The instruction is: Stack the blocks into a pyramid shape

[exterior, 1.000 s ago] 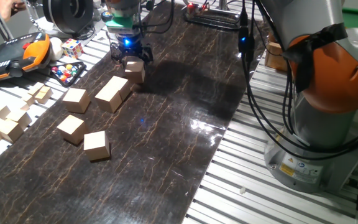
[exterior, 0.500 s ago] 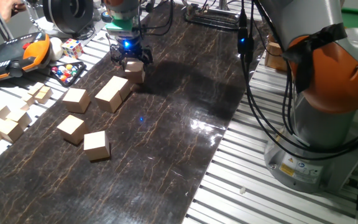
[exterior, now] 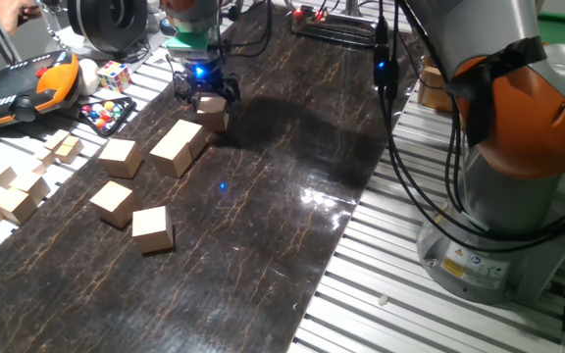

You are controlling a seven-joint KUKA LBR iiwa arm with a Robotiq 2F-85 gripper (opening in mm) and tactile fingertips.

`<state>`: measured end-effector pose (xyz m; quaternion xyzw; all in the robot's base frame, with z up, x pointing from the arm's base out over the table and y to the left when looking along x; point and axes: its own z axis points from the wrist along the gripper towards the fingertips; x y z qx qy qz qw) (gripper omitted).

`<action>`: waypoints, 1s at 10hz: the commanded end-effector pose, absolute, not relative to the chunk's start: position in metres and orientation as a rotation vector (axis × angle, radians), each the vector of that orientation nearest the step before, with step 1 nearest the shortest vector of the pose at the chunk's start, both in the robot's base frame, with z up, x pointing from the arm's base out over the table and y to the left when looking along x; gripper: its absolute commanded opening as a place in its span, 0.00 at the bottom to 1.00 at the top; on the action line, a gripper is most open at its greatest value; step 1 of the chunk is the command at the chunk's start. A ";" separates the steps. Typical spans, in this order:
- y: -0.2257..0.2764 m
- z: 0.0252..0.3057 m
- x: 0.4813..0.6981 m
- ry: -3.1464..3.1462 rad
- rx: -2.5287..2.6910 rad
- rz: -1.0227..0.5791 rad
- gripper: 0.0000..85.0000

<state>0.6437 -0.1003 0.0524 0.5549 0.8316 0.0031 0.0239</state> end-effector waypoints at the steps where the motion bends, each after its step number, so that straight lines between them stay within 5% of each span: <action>1: -0.101 0.052 0.644 2.584 1.705 0.015 0.72; 4: -0.101 0.055 0.643 2.621 1.675 0.023 0.08; 5: -0.101 0.059 0.642 2.617 1.690 0.018 0.01; 10: -0.089 0.073 0.643 2.369 2.004 0.004 0.01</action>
